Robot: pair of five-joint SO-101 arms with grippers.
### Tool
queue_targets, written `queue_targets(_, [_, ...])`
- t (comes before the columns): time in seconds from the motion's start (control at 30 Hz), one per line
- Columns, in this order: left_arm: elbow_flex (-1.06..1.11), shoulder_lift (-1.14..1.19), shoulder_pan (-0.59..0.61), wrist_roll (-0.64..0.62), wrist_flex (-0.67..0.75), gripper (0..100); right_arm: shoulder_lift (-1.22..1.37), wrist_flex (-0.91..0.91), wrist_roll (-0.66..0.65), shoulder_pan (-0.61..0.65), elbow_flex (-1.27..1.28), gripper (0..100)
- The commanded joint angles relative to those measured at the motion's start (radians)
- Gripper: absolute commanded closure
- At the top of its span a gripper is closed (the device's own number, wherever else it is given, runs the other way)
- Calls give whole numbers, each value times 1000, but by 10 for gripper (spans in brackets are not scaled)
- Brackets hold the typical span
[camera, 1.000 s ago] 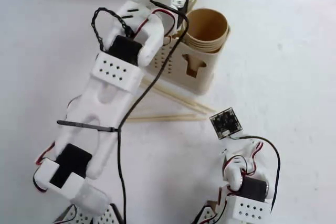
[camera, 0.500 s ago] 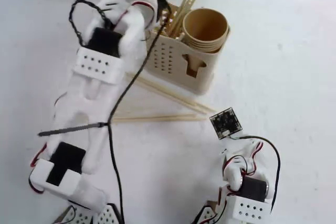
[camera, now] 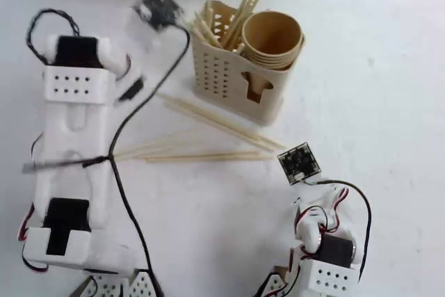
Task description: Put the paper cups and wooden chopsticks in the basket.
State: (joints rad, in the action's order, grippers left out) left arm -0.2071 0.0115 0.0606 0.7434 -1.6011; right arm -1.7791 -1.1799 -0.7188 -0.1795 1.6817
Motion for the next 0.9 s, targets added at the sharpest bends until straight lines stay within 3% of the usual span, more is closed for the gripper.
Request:
queue_targets(0.0, [290,-42,28,124,172,928,-10,-4,-8,5,9,964])
queue_targets(0.17, [589,-42,30,245,488,853,-10,-4,-8,5,9,964])
queue_targets(0.43, [778,-38,16,250,773,854,-10,-4,-8,5,9,964])
queue_targets(0.73, [732,119,-18,242,790,855,-8,-4,-8,5,9,964])
queue_targets(0.87, [626,113,-13,239,652,856,-8,-4,-8,5,9,964])
